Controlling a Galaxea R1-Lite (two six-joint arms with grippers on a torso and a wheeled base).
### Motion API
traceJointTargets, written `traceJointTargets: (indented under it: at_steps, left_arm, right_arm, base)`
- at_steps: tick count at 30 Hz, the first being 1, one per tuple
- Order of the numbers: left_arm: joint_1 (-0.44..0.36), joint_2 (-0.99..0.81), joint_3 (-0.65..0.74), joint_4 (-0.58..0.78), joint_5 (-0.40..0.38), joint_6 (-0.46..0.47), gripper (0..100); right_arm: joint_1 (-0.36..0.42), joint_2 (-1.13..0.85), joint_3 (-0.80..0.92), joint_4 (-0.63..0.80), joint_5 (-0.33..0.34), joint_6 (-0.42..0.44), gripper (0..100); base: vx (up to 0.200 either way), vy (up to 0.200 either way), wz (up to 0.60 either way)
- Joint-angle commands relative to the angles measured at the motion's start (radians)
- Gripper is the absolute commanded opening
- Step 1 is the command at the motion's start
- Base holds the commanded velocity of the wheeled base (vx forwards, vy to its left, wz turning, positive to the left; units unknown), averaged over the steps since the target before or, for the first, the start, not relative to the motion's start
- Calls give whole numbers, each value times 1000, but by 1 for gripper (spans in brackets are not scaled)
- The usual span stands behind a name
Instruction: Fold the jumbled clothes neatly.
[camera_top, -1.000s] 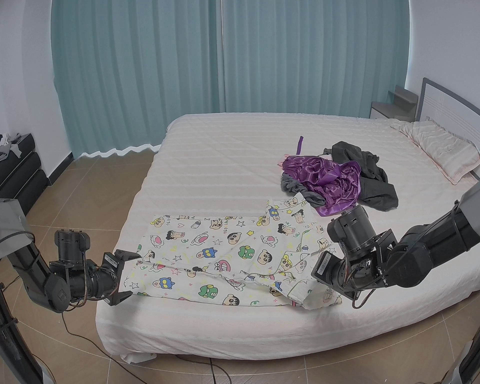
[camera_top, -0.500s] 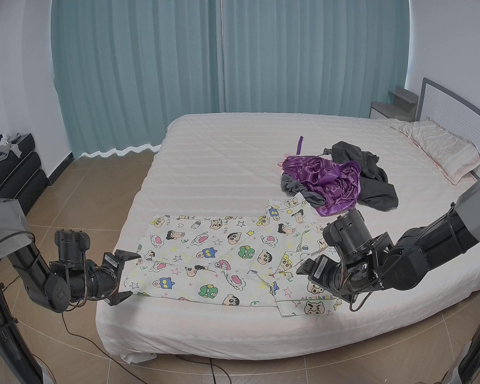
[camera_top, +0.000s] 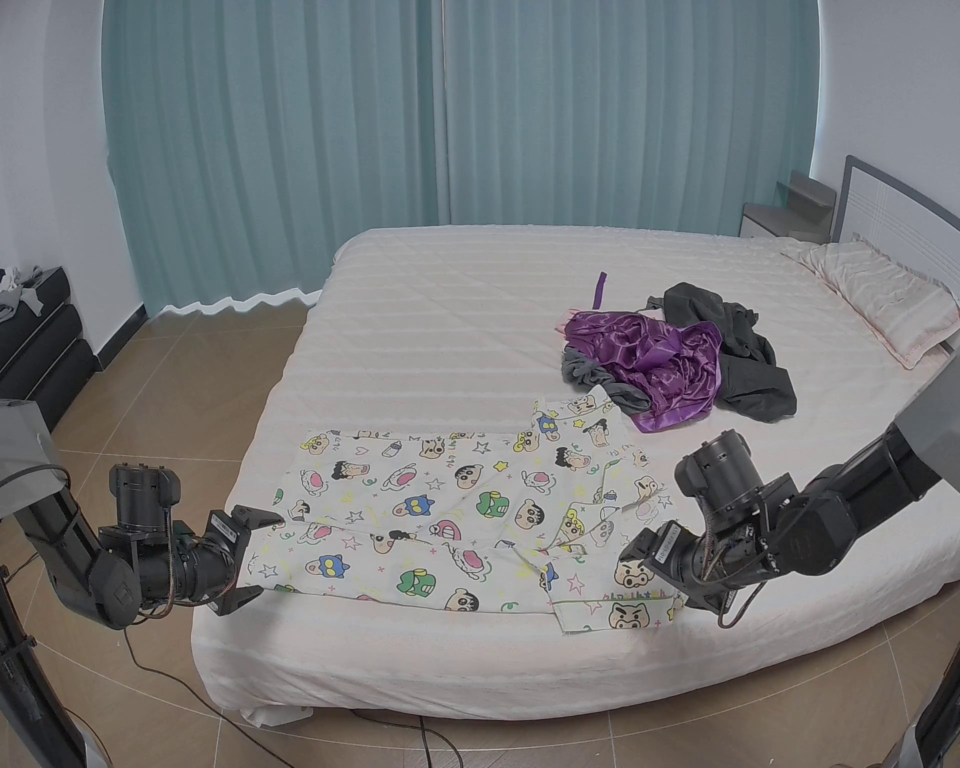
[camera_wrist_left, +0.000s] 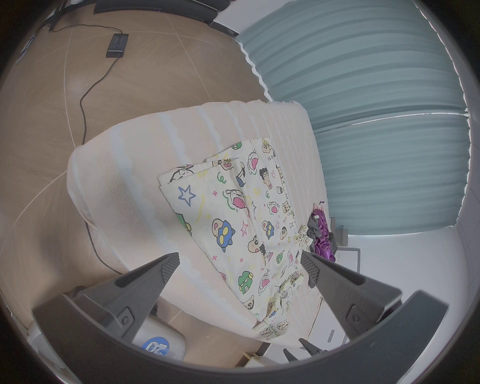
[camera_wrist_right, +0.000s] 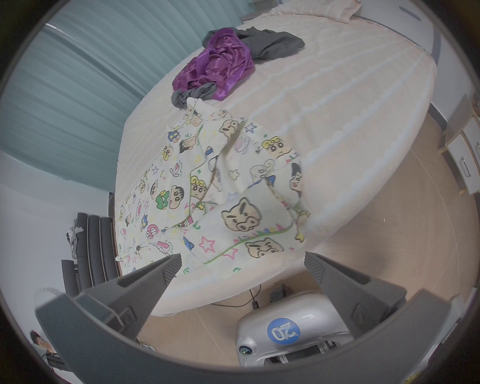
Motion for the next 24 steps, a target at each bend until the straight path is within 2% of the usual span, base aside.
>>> traceJointTargets:
  at_steps: [1,5,6,7,8,10,12,20,24]
  left_arm:
    - [2,0,-3,-5,14,-22,100]
    - [2,2,-5,-6,14,-22,100]
    - [0,0,-5,-5,14,-22,100]
    - [2,2,-5,-5,14,-22,100]
    - [0,2,-3,-6,14,-22,100]
    - [0,2,-3,-5,14,-22,100]
    - [2,2,-3,-5,14,-20,100]
    - [2,2,2,-6,14,-13,100]
    - [3,0,-3,-6,12,-6,100]
  right_arm:
    - [-41,-103,157,-109,-4,-7,100]
    - [-43,-148,324,-348,-44,-21,100]
    - [-43,-149,329,-359,-46,-22,100]
    - [-44,-151,401,-477,-66,-44,100]
    - [-47,-152,436,-537,-72,-59,100]
    - [-53,-151,468,-591,-72,-75,100]
    - [-63,-156,530,-712,-73,-117,100]
    - [-61,-186,554,-758,-64,-128,100]
    - [-56,-185,560,-758,-60,-127,100]
  base:
    - [0,0,0]
    - [150,0,0]
    - [200,0,0]
    - [200,0,0]
    - [200,0,0]
    - [200,0,0]
    - [200,0,0]
    - [200,0,0]
    - [0,0,0]
